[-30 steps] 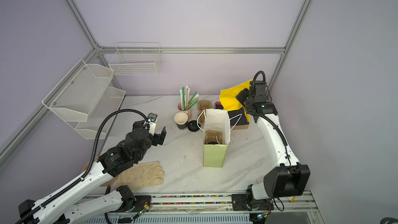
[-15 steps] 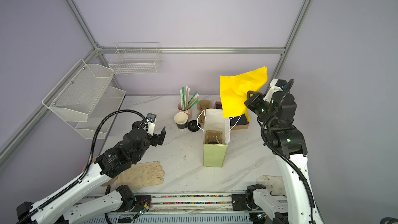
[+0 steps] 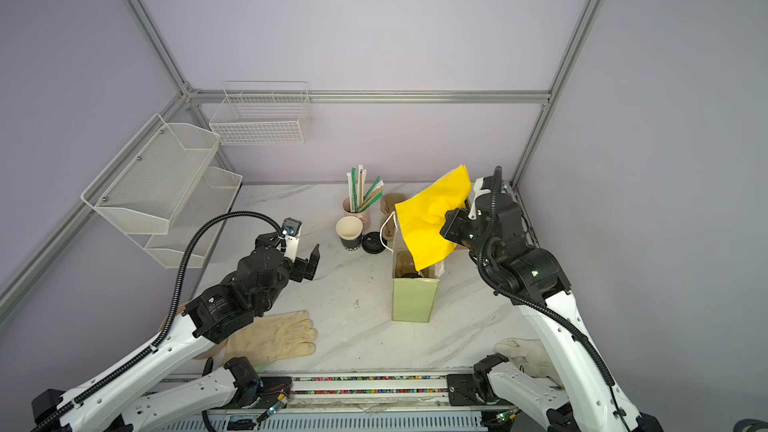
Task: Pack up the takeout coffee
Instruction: 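Carry the yellow napkin over the bag opening with the right gripper, then lower the yellow napkin down into the white bag with the right gripper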
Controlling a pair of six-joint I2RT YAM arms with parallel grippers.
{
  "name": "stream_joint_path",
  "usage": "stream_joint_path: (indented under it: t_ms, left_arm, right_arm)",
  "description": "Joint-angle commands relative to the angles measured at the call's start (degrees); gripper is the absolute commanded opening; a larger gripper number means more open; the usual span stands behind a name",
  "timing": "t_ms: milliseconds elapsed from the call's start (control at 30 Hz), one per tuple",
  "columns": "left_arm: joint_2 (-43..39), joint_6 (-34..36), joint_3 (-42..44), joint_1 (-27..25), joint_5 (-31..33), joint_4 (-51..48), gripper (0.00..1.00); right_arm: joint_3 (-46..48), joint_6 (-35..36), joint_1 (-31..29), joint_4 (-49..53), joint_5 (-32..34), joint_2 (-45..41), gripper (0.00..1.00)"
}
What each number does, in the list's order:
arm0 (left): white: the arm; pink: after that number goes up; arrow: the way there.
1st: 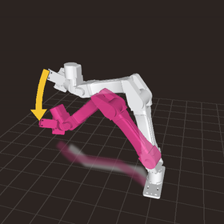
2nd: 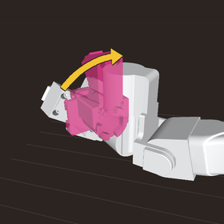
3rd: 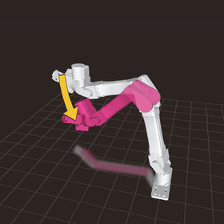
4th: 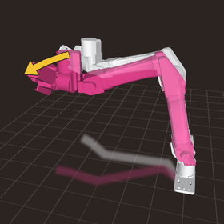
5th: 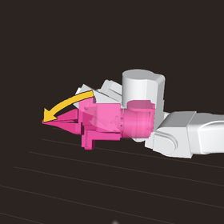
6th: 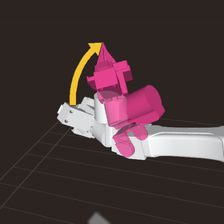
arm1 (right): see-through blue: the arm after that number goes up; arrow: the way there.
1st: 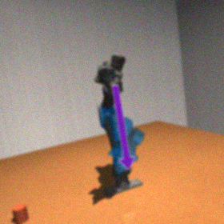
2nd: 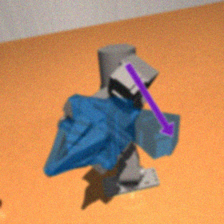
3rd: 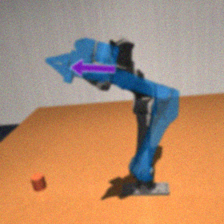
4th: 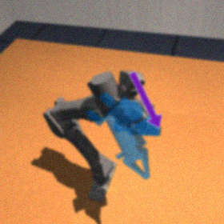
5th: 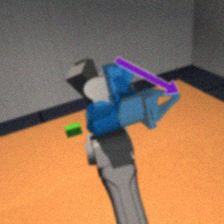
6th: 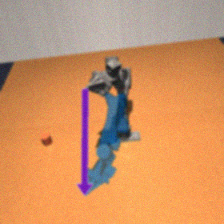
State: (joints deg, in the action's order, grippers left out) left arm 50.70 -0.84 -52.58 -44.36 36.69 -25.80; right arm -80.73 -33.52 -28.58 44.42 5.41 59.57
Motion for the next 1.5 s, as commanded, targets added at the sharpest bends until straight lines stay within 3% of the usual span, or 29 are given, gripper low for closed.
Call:
stream_joint_path:
  t_ms: [0,233,600,767,900,933,967,1067,1200,1467]
  left_arm:
    - [0.0,-0.5,1.5,0.2,0.3,0.9,1.00]
    - [0.5,-0.3,1.5,0.1,0.1,0.8,1.00]
    - [0.8,-0.3,1.5,0.2,-0.6,0.8,1.00]
    - [0.5,-0.3,1.4,0.1,-0.6,0.8,1.00]
    - [0.6,-0.3,1.4,0.1,-0.8,0.7,1.00]
    - [0.5,-0.3,1.4,0.1,-0.9,0.6,1.00]
    - [0.5,-0.3,1.5,0.1,-0.9,0.6,1.00]
    - [0.5,-0.3,1.5,0.1,-1.0,0.6,1.00]
    - [0.5,-0.3,1.5,0.1,-1.1,0.6,1.00]
    - [0.6,-0.6,1.6,0.1,-1.0,0.7,1.00]
  right_arm:
    - [-1.6,-2.2,-6.3,4.7,10.6,3.0,0.00]
    - [-4.4,-8.1,-19.8,10.6,24.5,10.9,0.00]
    - [2.0,-8.9,-20.1,6.3,20.2,12.8,0.00]
    - [2.0,-7.0,-20.1,3.6,16.3,13.0,0.00]
    - [-0.7,-7.5,-20.1,5.3,16.9,14.8,0.00]
    - [-1.4,-7.5,-20.1,5.8,16.8,15.3,0.02]
    - [-1.9,-7.7,-20.1,6.3,16.8,15.7,0.12]
    - [-4.0,-7.6,-20.1,7.2,17.1,16.0,0.29]
    - [-7.5,-7.2,-20.1,9.4,19.4,15.9,0.38]
    - [-16.9,-3.8,-19.6,11.1,24.2,14.6,0.71]
